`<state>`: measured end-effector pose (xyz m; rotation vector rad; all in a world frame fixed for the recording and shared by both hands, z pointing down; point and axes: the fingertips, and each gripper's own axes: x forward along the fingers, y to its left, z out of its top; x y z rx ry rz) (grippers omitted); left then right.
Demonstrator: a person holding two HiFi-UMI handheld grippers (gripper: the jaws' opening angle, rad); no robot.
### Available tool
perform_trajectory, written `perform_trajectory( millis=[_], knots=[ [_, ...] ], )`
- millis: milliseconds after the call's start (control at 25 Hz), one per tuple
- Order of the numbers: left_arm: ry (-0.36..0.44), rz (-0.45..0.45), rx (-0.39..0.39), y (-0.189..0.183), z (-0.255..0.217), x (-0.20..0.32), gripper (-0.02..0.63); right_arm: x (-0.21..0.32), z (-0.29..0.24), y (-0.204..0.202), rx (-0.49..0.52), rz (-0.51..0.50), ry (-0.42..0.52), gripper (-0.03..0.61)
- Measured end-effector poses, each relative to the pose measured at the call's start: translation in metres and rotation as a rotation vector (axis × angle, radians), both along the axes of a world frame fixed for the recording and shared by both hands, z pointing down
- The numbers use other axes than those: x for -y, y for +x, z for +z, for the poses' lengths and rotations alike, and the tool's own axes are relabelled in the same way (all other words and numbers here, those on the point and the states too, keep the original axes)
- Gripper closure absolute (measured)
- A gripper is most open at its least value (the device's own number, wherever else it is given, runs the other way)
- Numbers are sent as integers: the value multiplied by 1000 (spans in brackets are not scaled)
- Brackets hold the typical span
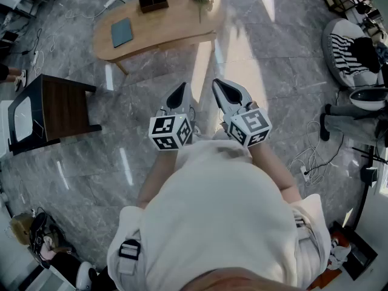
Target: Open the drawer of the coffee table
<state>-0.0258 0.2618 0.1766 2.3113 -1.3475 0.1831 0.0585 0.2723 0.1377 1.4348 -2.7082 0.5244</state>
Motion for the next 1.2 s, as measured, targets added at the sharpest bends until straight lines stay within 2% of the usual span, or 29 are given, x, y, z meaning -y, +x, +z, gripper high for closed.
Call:
perform_trajectory(
  millis=[560,800,1040,1200],
  knots=[
    [9,43,-4,-25,3,-4,612,-12,8,-27,-5,21,-5,578],
    [1,40,-14,-42,6,-2,612,-10,12,-43,26,17,-32,577],
    [-5,36,-16,-61,12,3,612,-3,17,-56,-1,26,-41,577],
    [-21,42,-21,-64,18,10,612,3,22,-62,37,-5,-80,577]
  ],
)
